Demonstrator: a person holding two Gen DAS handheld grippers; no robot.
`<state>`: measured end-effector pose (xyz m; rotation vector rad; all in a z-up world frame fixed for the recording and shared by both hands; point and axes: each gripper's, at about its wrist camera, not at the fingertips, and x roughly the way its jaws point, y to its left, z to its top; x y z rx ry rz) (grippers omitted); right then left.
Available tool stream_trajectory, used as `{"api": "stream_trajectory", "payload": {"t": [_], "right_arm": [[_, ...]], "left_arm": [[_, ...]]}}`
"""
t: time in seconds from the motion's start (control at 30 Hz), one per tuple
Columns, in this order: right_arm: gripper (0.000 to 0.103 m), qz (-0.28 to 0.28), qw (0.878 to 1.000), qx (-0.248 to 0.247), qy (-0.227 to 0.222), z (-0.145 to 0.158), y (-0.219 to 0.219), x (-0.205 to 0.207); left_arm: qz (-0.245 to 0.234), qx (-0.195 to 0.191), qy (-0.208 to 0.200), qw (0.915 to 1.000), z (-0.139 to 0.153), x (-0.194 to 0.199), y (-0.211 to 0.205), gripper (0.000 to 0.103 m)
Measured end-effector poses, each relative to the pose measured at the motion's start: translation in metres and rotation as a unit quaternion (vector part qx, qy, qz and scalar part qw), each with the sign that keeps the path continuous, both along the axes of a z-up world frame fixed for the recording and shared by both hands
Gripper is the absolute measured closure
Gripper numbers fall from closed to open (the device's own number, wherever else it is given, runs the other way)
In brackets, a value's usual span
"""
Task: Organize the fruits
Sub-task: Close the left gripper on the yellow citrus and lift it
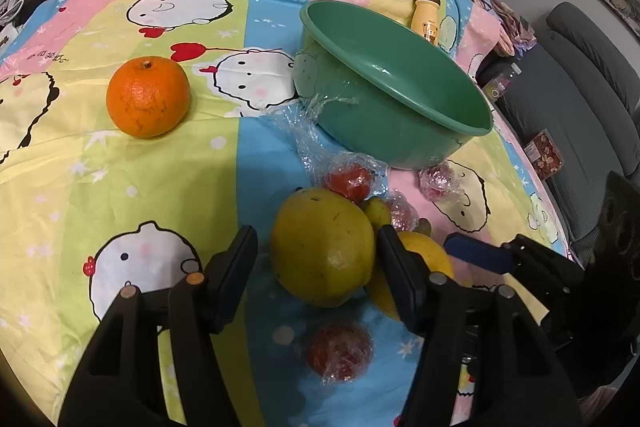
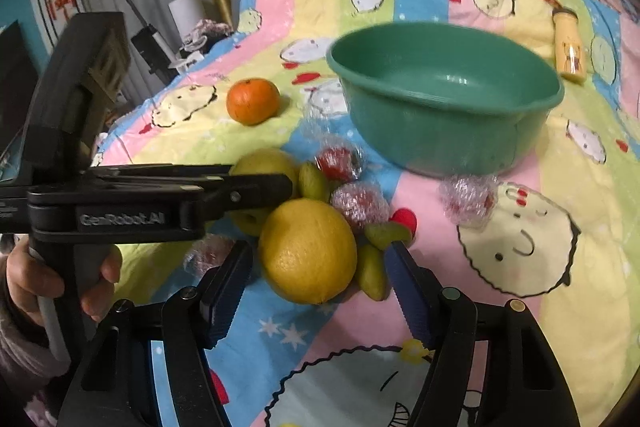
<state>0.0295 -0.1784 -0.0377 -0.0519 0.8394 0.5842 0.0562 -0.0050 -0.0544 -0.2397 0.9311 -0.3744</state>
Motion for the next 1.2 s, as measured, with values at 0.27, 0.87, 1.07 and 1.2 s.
{"api": "stream_trajectory", "payload": {"t": [0.27, 0.87, 1.07, 1.2], "right_arm": [[0.032, 0.021, 1.000, 0.001, 0.008, -0.003, 0.005, -0.004], [0.037, 0.035, 0.999, 0.003, 0.006, -0.008, 0.004, -0.008], [0.037, 0.032, 0.999, 0.022, -0.004, -0.011, 0.000, -0.004], [0.048, 0.022, 0.999, 0.022, -0.005, -0.011, 0.000, 0.001]], "left_arm": [[0.012, -0.004, -0.010, 0.9999, 0.003, -0.018, 0.008, 0.041], [-0.037, -0.040, 0.006, 0.9985, 0.011, -0.036, -0.011, 0.044], [-0.051, -0.057, 0.030, 0.9966, 0.011, -0.034, -0.021, 0.047], [-0.049, -0.048, 0.033, 0.9971, 0.010, -0.030, -0.029, 0.047]]}}
